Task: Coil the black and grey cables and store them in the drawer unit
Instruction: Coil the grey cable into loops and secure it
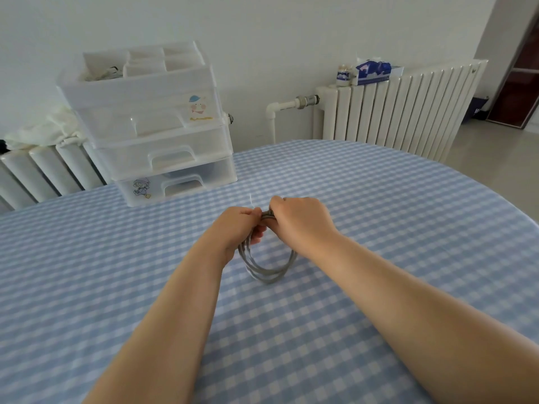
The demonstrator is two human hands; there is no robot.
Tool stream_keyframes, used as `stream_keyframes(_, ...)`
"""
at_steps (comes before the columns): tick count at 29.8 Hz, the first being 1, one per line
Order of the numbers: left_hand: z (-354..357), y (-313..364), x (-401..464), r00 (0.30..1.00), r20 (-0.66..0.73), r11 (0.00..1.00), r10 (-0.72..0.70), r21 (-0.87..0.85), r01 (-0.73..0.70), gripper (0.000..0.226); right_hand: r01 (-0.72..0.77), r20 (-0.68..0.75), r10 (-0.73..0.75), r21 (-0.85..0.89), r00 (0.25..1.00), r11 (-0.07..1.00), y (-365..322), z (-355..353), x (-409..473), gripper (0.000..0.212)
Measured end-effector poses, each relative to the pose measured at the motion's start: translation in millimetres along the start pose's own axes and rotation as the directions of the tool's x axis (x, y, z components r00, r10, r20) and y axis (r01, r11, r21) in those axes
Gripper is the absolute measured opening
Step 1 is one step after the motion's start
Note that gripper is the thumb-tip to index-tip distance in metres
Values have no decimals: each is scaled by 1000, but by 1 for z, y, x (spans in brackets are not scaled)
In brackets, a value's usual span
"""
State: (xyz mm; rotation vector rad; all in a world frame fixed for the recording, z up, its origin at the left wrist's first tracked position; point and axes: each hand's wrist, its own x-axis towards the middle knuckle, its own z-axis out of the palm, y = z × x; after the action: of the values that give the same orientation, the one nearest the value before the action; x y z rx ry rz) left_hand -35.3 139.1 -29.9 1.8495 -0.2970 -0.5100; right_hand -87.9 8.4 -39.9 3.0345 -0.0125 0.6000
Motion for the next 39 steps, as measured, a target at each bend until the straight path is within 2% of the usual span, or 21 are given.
stream_keyframes(4, -3, 1, 1, 998, 26, 987, -50, -151, 54, 26, 20, -42, -19, 15, 999, 1000, 2, -1, 0, 26)
stream_keyframes(9, -4, 2, 0, 991, 88, 939, -105, -320, 128, 21, 51, -68, -45, 95, 997, 994, 7, -3, 0, 44)
stream_keyframes(14, -11, 4, -1, 961, 247, 854, -123, -467, 229, 20, 187, -213, -154, 147, 965, 971, 19, -6, 0, 38)
stream_keyframes(17, -15, 6, -2, 962, 261, 881, -77, -433, 188, 24, 232, -321, -178, 140, 930, 963, 22, -4, 2, 35)
stream_keyframes(20, -15, 5, -3, 980, 201, 956, 0, -286, 59, 24, 231, -341, -178, 122, 923, 965, 21, -3, 2, 35)
stream_keyframes(24, -11, 5, -3, 990, 106, 976, 93, -205, -70, 18, 232, -364, -172, 129, 915, 964, 25, -5, 2, 37)
stream_keyframes(28, -15, 4, -1, 996, 63, 980, 60, -192, -47, 14, 260, -343, -207, 117, 916, 958, 24, -8, 2, 36)
stream_keyframes(33, -13, 5, 1, 997, 49, 943, -64, -323, 77, 13, 270, -335, -224, 100, 915, 958, 20, -9, 4, 34)
stream_keyframes(36, -11, 7, 2, 998, -1, 961, -63, -269, 60, 15, 278, -342, -235, 81, 910, 957, 20, -8, 4, 35)
stream_keyframes(39, -14, 6, 3, 998, 7, 962, -63, -264, 63, 24, 294, -352, -252, 70, 901, 953, 20, -9, 4, 37)
